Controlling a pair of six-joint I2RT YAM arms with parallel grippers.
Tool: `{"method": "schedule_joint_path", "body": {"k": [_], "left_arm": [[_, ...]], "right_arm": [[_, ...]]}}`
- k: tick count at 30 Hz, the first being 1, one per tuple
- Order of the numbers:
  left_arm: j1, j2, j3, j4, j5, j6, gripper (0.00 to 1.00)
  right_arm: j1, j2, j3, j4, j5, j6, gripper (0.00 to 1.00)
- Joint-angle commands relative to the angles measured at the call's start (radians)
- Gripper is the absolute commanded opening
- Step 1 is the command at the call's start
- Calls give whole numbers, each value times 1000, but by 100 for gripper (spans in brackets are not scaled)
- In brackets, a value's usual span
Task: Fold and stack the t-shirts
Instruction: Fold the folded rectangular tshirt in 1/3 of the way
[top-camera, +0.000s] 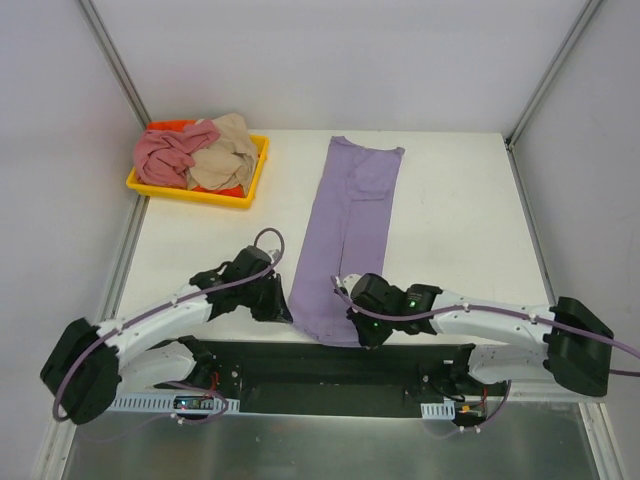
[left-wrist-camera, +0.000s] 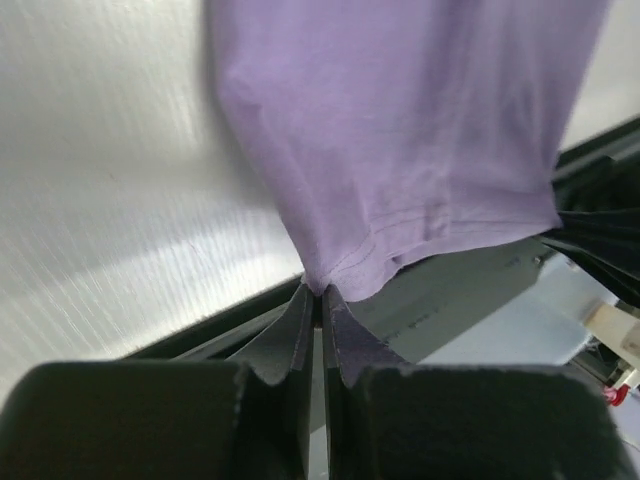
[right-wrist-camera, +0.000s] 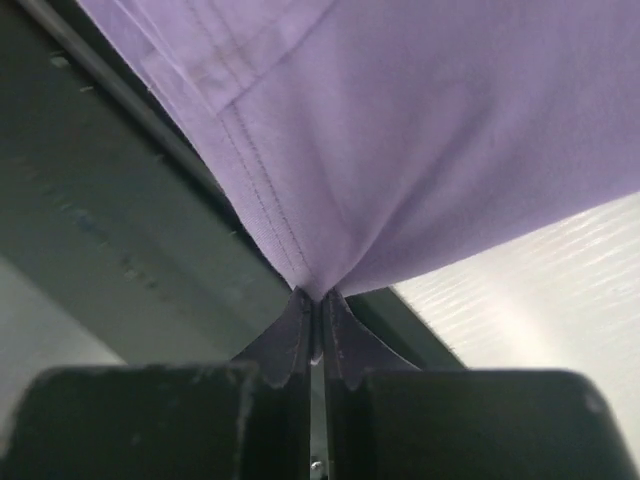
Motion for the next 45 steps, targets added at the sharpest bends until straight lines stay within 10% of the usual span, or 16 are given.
{"method": "schedule_joint_path", "body": {"k": [1,7,19,45], "left_arm": [[-15,-208,-20,-30,30,-14,0],[-15,-204,124,-28,-59,42,0],[130,344,682,-27,-64,120,0],[314,1020,1350,-77,-10,247,0]], "right_arm": [[11,-115,20,-55,-138,24,1],[-27,-165,147,-155,-4,2,0],[-407,36,418,-77,180,-175,0],[-757,614,774,170,81,-273,2]]}}
